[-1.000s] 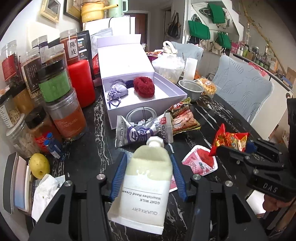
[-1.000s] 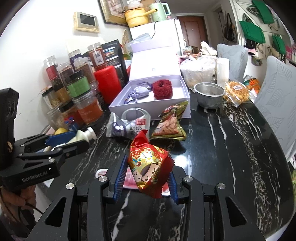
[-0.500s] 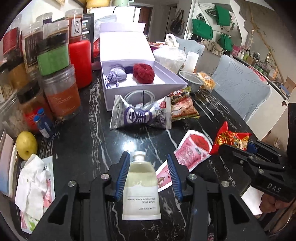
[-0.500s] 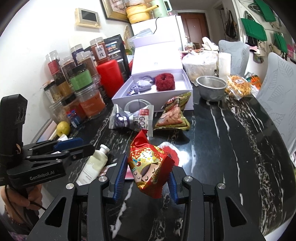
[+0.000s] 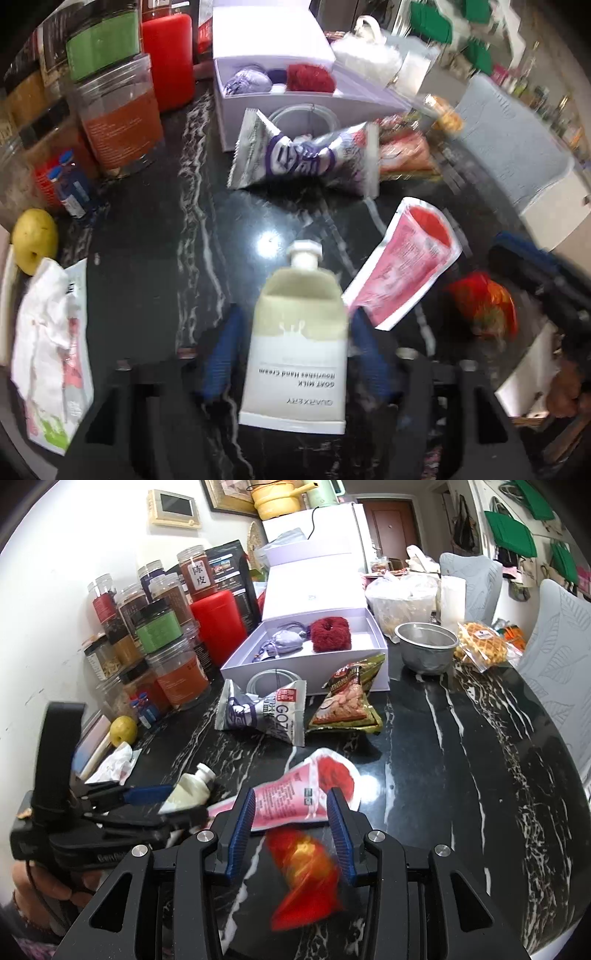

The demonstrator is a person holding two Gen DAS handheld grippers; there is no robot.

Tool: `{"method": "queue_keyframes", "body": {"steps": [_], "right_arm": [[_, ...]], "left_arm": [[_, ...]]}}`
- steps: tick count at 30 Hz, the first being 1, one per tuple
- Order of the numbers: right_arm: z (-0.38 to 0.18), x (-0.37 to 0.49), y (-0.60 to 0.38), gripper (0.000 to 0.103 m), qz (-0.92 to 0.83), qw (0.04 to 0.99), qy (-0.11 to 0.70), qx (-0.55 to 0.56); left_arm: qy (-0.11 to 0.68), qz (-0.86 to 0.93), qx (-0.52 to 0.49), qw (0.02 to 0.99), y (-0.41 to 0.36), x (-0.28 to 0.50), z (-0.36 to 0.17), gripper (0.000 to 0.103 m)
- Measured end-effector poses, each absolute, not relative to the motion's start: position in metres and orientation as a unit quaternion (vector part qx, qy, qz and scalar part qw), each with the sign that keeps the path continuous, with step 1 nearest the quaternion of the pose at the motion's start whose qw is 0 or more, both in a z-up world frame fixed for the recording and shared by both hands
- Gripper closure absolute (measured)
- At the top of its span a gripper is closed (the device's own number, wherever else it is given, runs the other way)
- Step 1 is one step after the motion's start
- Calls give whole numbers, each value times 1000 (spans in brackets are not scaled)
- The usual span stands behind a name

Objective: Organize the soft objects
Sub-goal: 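Lift the hand cream tube and red snack packet off the table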

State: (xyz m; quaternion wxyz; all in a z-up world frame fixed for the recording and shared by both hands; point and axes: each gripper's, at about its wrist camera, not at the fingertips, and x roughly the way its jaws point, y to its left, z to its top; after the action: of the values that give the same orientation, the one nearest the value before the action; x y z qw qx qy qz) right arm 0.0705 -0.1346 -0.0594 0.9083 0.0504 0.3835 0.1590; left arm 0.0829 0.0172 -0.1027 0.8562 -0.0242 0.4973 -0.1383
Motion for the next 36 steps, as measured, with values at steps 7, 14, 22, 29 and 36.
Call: {"method": "queue_keyframes", "body": {"steps": [7, 14, 22, 29, 36], "right_arm": [[-64, 74, -136, 63, 156, 907, 388, 48], [-67, 69, -139, 63, 150, 905, 397, 46], [-72, 48, -135, 58, 139, 901, 410, 33], [-85, 38, -133, 58, 141, 889, 434, 33], [-95, 35, -126, 66, 142, 885, 444, 13]], "left_arm": [[481, -117, 12, 869, 11, 77, -109, 24], [462, -103, 4, 881, 15, 73, -106, 53], [469, -119, -26, 875, 18, 70, -100, 53], [461, -127, -28, 878, 17, 59, -90, 53], [461, -128, -28, 878, 18, 58, -89, 53]]}}
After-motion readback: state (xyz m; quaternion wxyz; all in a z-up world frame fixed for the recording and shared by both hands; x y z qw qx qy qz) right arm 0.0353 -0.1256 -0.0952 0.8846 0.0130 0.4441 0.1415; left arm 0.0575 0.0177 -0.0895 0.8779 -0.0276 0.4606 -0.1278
